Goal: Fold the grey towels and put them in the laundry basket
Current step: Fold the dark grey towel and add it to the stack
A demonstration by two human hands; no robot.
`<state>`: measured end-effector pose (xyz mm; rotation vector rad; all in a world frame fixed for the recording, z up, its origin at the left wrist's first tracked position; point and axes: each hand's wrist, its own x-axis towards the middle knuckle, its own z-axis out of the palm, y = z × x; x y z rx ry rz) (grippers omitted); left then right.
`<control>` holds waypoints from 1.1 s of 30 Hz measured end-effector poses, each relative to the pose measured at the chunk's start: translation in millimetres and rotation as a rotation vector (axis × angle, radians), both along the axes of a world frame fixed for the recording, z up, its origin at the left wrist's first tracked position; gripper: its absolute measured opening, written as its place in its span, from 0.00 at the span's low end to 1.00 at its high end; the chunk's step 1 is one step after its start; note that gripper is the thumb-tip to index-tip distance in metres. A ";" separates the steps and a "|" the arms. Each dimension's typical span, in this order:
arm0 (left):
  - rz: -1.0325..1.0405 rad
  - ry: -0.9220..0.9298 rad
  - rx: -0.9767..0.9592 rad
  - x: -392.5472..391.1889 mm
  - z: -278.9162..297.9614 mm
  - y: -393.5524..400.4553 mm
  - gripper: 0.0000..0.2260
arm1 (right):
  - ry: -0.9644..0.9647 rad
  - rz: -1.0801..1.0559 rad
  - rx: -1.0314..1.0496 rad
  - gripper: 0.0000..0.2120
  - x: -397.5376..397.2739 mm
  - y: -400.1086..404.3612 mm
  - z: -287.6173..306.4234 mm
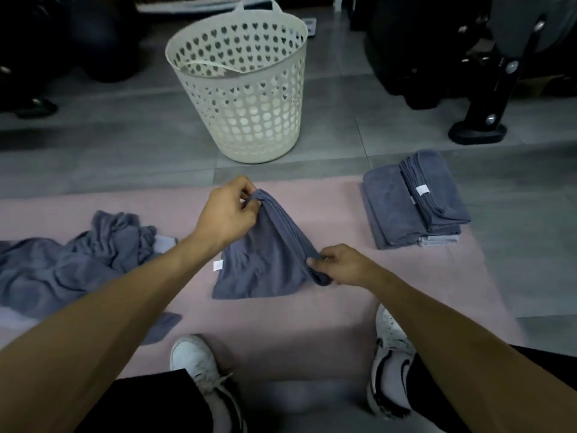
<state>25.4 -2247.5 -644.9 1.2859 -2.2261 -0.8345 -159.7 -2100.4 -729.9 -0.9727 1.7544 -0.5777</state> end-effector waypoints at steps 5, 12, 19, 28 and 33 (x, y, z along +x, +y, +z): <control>0.111 0.089 0.069 43.2 33.4 12.0 0.05 | 0.089 0.171 -0.124 0.10 26.9 7.3 35.5; 0.189 0.187 0.124 65.0 41.0 25.4 0.04 | 0.420 0.058 -0.123 0.09 53.0 11.2 43.4; 0.175 0.319 0.210 55.4 45.1 33.7 0.08 | 0.223 -0.233 0.086 0.07 63.7 4.7 53.9; 0.121 0.347 0.255 57.4 81.6 13.3 0.13 | 0.358 -0.456 -0.192 0.11 23.5 -14.9 153.0; 0.113 0.463 0.337 35.7 95.0 20.1 0.12 | 0.348 -0.440 -0.204 0.12 -3.5 -23.2 198.4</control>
